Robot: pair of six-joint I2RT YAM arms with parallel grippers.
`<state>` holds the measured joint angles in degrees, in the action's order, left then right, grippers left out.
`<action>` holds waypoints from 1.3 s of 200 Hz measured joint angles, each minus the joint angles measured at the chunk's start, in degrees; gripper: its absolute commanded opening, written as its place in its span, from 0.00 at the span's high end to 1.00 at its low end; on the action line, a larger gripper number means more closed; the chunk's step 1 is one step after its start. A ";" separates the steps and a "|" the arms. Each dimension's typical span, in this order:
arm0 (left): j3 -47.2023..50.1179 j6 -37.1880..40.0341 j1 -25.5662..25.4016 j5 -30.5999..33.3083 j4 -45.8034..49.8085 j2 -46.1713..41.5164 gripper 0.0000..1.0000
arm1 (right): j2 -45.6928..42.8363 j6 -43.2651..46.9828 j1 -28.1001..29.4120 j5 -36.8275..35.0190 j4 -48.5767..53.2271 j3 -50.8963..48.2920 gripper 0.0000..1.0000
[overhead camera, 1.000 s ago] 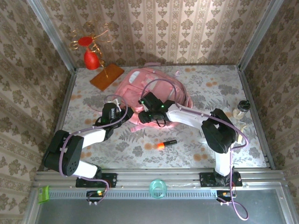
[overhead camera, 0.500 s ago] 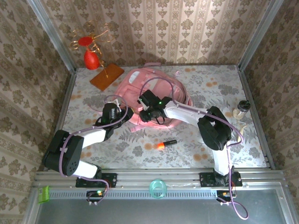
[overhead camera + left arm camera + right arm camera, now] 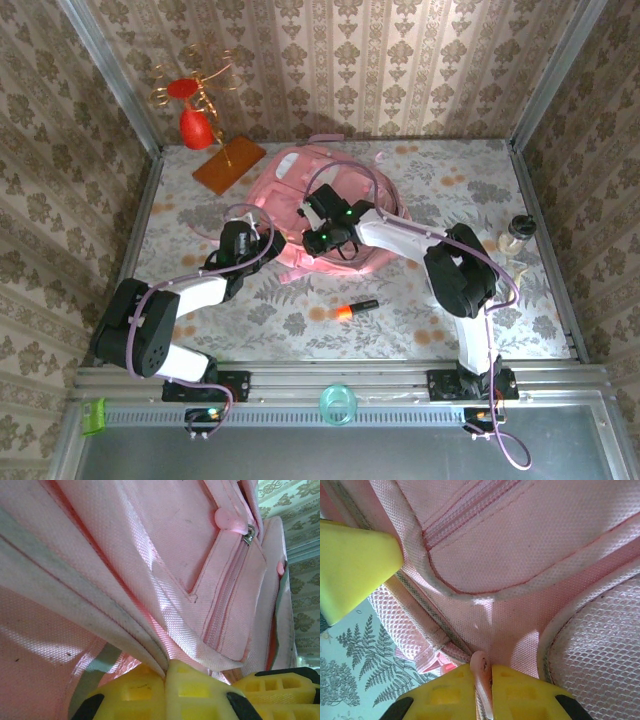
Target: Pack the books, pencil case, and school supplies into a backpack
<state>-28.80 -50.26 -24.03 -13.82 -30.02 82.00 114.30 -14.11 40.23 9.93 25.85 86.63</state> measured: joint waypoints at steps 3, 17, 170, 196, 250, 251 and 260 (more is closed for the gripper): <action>0.00 0.00 0.00 0.00 -0.02 0.00 1.00 | 0.00 -0.28 -0.13 0.37 -0.04 0.00 0.83; 0.00 0.00 0.00 0.00 -0.04 0.00 1.00 | -0.02 -1.25 -0.70 2.16 -0.57 -0.33 0.82; 0.00 0.66 0.00 0.15 0.50 -0.76 1.00 | -0.02 -15.74 -3.04 7.65 -5.07 -2.19 0.83; 0.00 0.92 -0.13 0.22 0.90 -1.11 1.00 | -0.02 -16.46 -2.86 6.32 -4.96 -2.19 0.84; 0.00 1.09 -0.31 0.44 1.38 -1.18 1.00 | -0.02 -16.57 -0.22 -1.44 -4.79 -2.19 0.79; 0.00 1.09 -0.31 0.44 1.38 -1.18 1.00 | -0.02 -16.57 -0.15 -1.64 -4.79 -2.19 0.79; 0.00 1.09 -0.33 0.44 1.40 -1.18 1.00 | -0.02 -16.57 0.20 -2.73 -4.79 -2.19 0.79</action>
<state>-28.80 -49.17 -24.36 -13.39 -28.62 80.82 114.28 -30.68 40.42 7.20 21.06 84.44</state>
